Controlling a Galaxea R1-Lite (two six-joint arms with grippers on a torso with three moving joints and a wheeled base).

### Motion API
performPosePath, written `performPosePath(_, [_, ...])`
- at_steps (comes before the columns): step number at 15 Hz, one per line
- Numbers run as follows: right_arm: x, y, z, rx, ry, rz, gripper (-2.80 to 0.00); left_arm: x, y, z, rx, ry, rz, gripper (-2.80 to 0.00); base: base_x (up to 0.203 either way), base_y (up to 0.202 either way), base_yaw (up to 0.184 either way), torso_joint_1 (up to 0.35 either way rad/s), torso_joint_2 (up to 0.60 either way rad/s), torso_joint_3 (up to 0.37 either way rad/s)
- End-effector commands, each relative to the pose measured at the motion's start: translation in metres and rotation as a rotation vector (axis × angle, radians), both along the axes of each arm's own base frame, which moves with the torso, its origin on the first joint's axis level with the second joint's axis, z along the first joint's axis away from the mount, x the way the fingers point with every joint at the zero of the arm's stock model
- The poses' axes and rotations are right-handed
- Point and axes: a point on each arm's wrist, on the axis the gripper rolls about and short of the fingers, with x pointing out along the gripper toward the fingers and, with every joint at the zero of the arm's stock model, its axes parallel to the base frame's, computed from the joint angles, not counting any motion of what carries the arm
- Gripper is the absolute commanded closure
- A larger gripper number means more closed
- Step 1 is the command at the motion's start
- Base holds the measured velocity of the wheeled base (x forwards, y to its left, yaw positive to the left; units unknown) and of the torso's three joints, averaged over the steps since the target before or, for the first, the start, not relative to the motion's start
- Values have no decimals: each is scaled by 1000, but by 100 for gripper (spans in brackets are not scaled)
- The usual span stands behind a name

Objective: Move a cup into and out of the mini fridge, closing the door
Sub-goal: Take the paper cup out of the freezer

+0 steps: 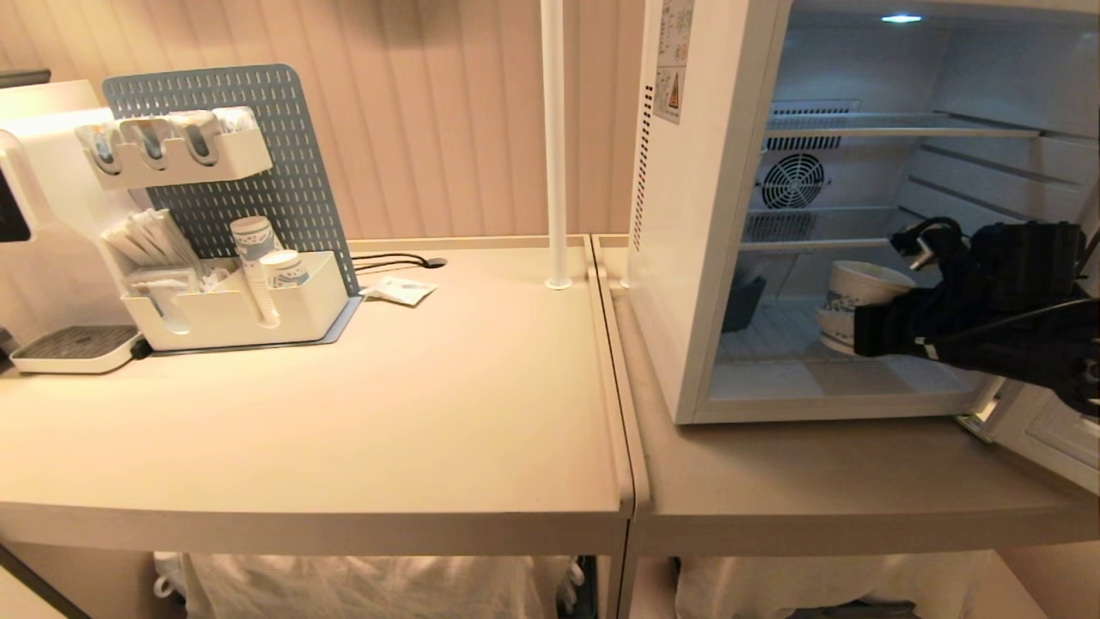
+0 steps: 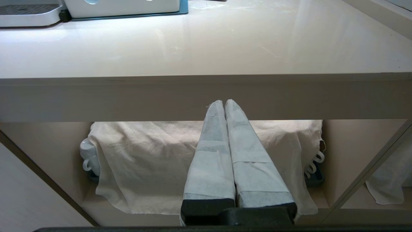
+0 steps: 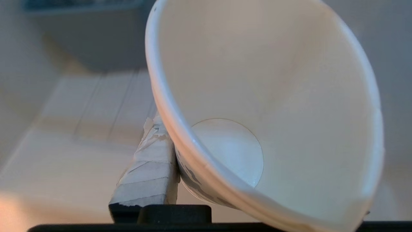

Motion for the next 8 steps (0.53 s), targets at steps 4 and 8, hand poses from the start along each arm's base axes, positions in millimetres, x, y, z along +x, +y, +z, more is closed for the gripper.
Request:
performPosePath(4, [-88, -2, 52, -7, 62, -18, 0, 0, 0, 0, 0, 1, 1, 0, 0, 0, 0, 0, 0, 0])
performPosePath(8, [-179, 2, 57, -27, 110, -38, 0, 0, 0, 0, 0, 1, 1, 0, 0, 0, 0, 0, 0, 0])
